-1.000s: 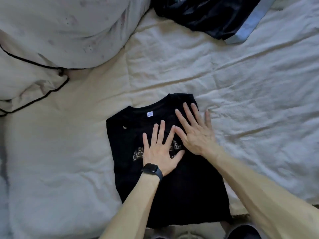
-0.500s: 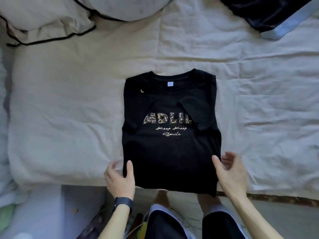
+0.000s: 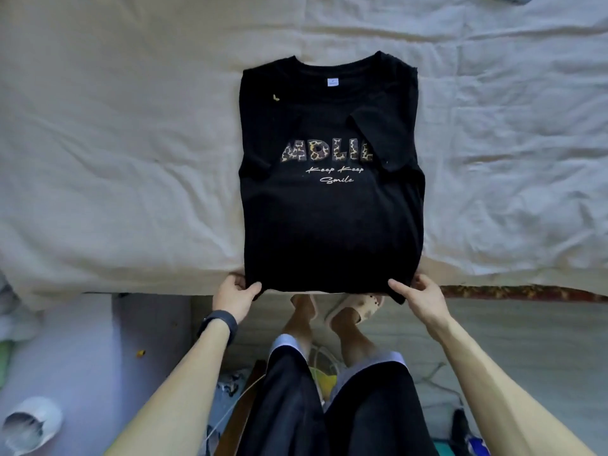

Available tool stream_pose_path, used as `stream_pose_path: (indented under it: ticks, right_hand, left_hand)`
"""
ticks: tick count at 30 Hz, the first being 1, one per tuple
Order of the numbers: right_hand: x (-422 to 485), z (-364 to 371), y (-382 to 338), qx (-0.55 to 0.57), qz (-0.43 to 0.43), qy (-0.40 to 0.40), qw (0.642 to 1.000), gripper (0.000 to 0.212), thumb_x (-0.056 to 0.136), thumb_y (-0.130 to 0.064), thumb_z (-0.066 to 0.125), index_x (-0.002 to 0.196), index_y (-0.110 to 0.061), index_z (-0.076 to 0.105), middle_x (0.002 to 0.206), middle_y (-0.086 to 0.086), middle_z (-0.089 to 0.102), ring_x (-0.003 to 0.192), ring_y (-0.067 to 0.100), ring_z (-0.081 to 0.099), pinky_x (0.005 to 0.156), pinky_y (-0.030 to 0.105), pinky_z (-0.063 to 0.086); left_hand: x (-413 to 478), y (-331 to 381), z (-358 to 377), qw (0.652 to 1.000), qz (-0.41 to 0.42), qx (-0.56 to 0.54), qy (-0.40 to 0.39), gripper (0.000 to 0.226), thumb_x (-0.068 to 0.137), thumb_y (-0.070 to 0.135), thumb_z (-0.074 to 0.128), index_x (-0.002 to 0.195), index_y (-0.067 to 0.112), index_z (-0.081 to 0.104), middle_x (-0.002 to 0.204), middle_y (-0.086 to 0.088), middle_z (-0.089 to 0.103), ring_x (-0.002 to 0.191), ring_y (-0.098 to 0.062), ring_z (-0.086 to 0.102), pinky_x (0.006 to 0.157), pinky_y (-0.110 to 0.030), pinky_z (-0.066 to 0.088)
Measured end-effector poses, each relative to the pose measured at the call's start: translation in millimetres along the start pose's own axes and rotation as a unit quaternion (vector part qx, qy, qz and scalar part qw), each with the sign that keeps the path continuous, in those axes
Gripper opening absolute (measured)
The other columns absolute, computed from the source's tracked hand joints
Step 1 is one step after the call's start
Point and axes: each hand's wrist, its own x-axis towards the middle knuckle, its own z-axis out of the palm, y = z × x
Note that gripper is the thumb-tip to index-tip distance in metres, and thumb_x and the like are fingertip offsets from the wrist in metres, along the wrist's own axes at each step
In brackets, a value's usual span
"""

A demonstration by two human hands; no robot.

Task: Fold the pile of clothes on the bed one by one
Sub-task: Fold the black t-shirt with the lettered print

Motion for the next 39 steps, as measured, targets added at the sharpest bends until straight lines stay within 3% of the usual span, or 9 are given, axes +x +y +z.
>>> stream_pose_path:
  ticks: [6,10,16,18,22,27,32,35,39]
  right_hand:
    - [-7,-4,42,0.14,0.021,-0.026,0.99,0.012,0.098,-0.025,0.067,0.101,-0.014,0.069,0.106,0.013,0.074,0.094,0.026,0.073,0.084,0.038,0.053]
    - [-27,-14,47,0.214,-0.004,-0.012,0.977,0.01,0.101,-0.022,0.063,0.102,-0.013,0.069,0.094,0.007,0.075,0.086,0.023,0.075,0.08,0.033,0.057]
    - [-92,-39,30,0.262,-0.032,0.04,0.964,0.004,0.101,-0.014,0.062,0.098,-0.015,0.065,0.085,0.004,0.069,0.065,0.009,0.069,0.061,0.02,0.056]
    - [-119,-53,17,0.278,-0.037,0.06,0.958,0.007,0.1,-0.013,0.063,0.094,-0.016,0.063,0.082,0.004,0.067,0.063,0.01,0.068,0.064,0.025,0.055]
    - [-165,-76,8,0.292,-0.027,0.087,0.952,0.007,0.098,-0.012,0.064,0.091,-0.013,0.065,0.078,0.007,0.068,0.069,0.019,0.067,0.069,0.032,0.053]
    - [-203,-77,43,0.182,0.014,0.087,0.979,0.008,0.093,-0.012,0.062,0.095,-0.008,0.068,0.065,0.008,0.071,0.064,0.023,0.066,0.076,0.044,0.06]
    - [-213,-77,54,0.216,-0.015,0.039,0.975,0.024,0.099,-0.003,0.053,0.117,-0.018,0.054,0.083,0.017,0.069,0.069,0.027,0.064,0.075,0.044,0.058]
    - [-208,-86,43,0.261,-0.034,0.012,0.965,0.02,0.102,-0.001,0.048,0.116,-0.01,0.06,0.087,0.015,0.067,0.067,0.024,0.063,0.067,0.034,0.054]
    - [-199,-108,19,0.252,-0.063,-0.038,0.965,0.022,0.095,0.004,0.055,0.108,-0.009,0.066,0.097,0.016,0.069,0.085,0.029,0.071,0.076,0.034,0.054]
  left_hand:
    - [-19,-19,-4,0.998,0.041,-0.038,-0.029,0.019,0.096,0.035,0.064,0.107,0.02,0.065,0.105,-0.005,0.073,0.085,-0.017,0.071,0.076,-0.034,0.055]
    - [-47,-33,-10,0.988,0.021,-0.149,0.013,0.036,0.096,0.037,0.064,0.124,0.014,0.066,0.117,0.001,0.067,0.107,-0.015,0.063,0.076,-0.03,0.054]
    - [-119,-19,-24,0.966,0.024,-0.253,0.053,0.008,0.097,0.028,0.066,0.102,0.022,0.068,0.107,0.0,0.071,0.086,-0.015,0.068,0.065,-0.029,0.05]
    - [-143,-10,-33,0.962,0.024,-0.265,0.067,0.015,0.098,0.024,0.064,0.109,0.016,0.067,0.106,-0.001,0.07,0.079,-0.017,0.067,0.062,-0.03,0.049]
    - [-189,-4,-52,0.964,0.013,-0.253,0.078,0.026,0.097,0.025,0.064,0.121,0.013,0.063,0.112,-0.002,0.065,0.093,-0.026,0.066,0.069,-0.036,0.052]
    - [-234,-33,-48,0.973,-0.01,-0.22,0.064,0.021,0.096,0.019,0.065,0.115,0.013,0.059,0.093,0.002,0.067,0.065,-0.019,0.067,0.048,-0.026,0.04]
    - [-249,-42,-48,0.959,0.024,-0.271,0.083,0.022,0.099,0.013,0.06,0.117,0.025,0.056,0.108,-0.001,0.065,0.064,-0.02,0.065,0.048,-0.025,0.042]
    - [-248,-28,-55,0.954,0.04,-0.29,0.071,0.015,0.099,0.011,0.057,0.104,0.022,0.067,0.106,0.003,0.067,0.062,-0.017,0.063,0.046,-0.022,0.04]
    - [-243,-5,-75,0.955,0.051,-0.293,0.012,0.019,0.095,0.009,0.06,0.104,0.02,0.072,0.107,-0.002,0.07,0.074,-0.016,0.066,0.052,-0.023,0.042]
